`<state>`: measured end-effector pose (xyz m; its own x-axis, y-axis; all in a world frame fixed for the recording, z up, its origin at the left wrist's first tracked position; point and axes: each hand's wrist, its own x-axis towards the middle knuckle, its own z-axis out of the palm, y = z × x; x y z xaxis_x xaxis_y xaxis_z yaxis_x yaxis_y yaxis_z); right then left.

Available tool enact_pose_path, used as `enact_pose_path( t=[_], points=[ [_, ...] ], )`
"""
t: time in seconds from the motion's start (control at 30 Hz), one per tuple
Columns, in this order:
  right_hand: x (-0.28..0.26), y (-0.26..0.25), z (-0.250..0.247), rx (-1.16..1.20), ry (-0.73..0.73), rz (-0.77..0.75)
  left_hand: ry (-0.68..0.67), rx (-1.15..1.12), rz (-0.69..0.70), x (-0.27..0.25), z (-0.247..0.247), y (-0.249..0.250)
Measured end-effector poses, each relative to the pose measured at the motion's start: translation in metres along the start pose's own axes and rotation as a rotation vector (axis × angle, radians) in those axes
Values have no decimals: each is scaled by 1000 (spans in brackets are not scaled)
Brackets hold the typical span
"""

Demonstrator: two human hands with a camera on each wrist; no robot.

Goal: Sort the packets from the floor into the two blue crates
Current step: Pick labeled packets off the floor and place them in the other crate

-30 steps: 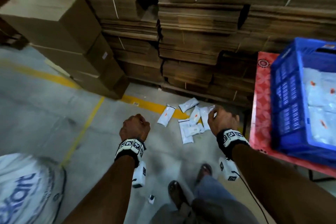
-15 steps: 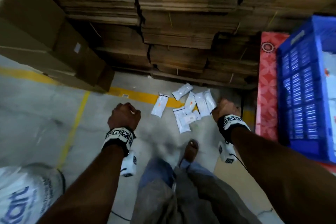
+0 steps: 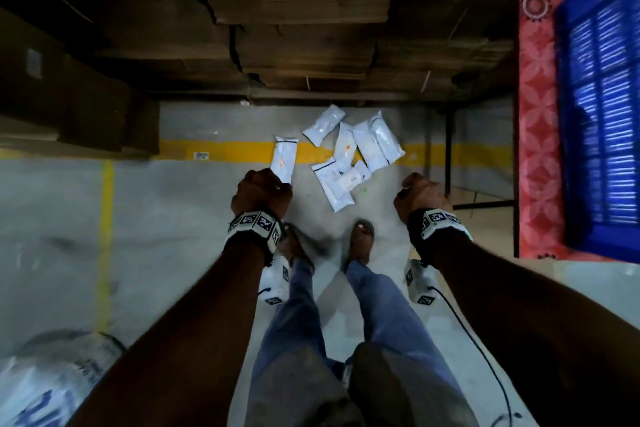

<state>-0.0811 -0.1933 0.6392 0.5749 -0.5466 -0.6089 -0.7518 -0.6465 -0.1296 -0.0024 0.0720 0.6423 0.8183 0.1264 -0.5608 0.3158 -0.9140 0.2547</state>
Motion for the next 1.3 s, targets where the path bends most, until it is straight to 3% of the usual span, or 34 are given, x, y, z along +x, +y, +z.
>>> enact_pose_path(
  t=[0.2,0.37,0.53,0.73,0.9,1.13,1.3],
  points=[
    [40,-27,38,5,-4,4,-23,-102,-48,58,23,-11],
    [107,-29,81,-9,-11,-76,5,-128,-44,115,71,-9],
    [188,-2,148,-111,-16,-99,59,-107,39,166,167,-7],
    [288,43,262,-177,-48,-29,-86,12,145,216,323,-1],
    [366,66,342,-190,-55,10,-125,58,242,260,436,-3],
    [468,76,420,-85,78,2,-146,199,421,335,551,-21],
    [521,72,454,10,155,-77,-110,273,564,362,603,-33]
  ],
)
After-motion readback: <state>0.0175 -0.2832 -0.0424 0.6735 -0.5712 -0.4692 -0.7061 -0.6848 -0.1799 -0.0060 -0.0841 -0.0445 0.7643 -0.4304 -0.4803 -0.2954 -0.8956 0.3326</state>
